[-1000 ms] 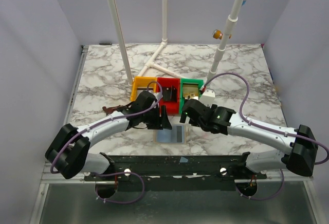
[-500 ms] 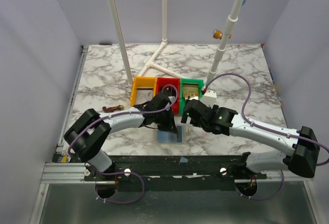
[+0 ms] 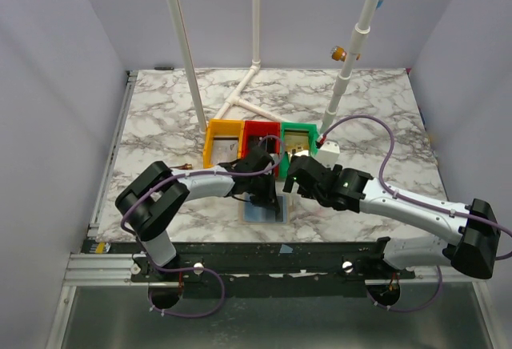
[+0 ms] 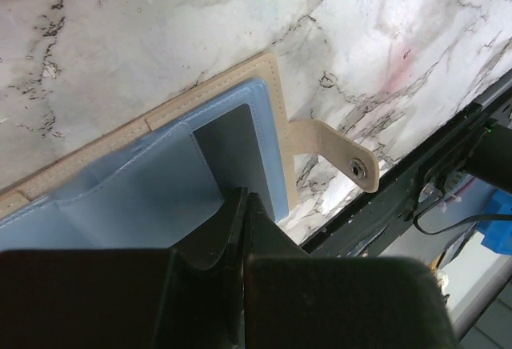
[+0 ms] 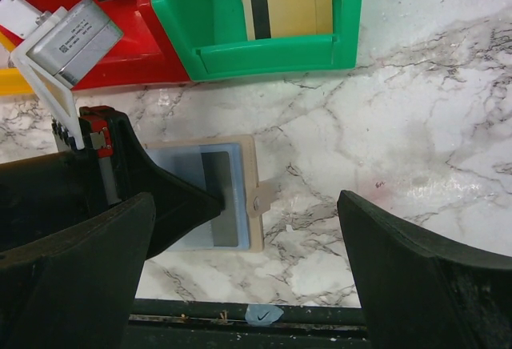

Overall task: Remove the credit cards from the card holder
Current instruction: Remove the credit card from the card holder.

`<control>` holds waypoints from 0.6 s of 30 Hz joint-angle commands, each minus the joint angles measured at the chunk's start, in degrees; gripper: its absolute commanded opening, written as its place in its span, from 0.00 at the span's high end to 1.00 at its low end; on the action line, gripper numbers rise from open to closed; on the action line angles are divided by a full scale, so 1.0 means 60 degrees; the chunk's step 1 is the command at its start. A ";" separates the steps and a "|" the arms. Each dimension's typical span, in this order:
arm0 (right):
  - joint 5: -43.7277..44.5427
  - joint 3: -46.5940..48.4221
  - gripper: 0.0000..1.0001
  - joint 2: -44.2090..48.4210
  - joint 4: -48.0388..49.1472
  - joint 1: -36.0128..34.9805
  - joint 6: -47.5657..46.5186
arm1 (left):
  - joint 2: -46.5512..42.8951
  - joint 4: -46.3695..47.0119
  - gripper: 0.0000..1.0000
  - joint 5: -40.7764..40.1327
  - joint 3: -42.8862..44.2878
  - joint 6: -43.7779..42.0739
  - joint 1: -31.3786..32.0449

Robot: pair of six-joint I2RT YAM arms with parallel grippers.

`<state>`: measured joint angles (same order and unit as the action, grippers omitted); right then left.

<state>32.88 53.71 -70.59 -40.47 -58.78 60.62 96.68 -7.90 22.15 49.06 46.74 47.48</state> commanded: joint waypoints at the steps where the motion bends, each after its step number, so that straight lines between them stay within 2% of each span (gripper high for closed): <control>1: 0.0174 -0.0152 0.00 0.0149 -0.0301 0.0041 0.0166 | -0.0025 0.0086 1.00 -0.0446 -0.0188 -0.0013 0.0044; 18: 0.0031 -0.0146 0.00 -0.0044 -0.0130 0.0042 0.0085 | -0.0885 0.0025 1.00 -0.0715 -0.0948 -0.0027 -0.0383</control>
<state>32.88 53.58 -70.59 -40.53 -58.76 60.62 93.60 -7.35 20.01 45.65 46.83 46.44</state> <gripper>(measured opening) 0.998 0.009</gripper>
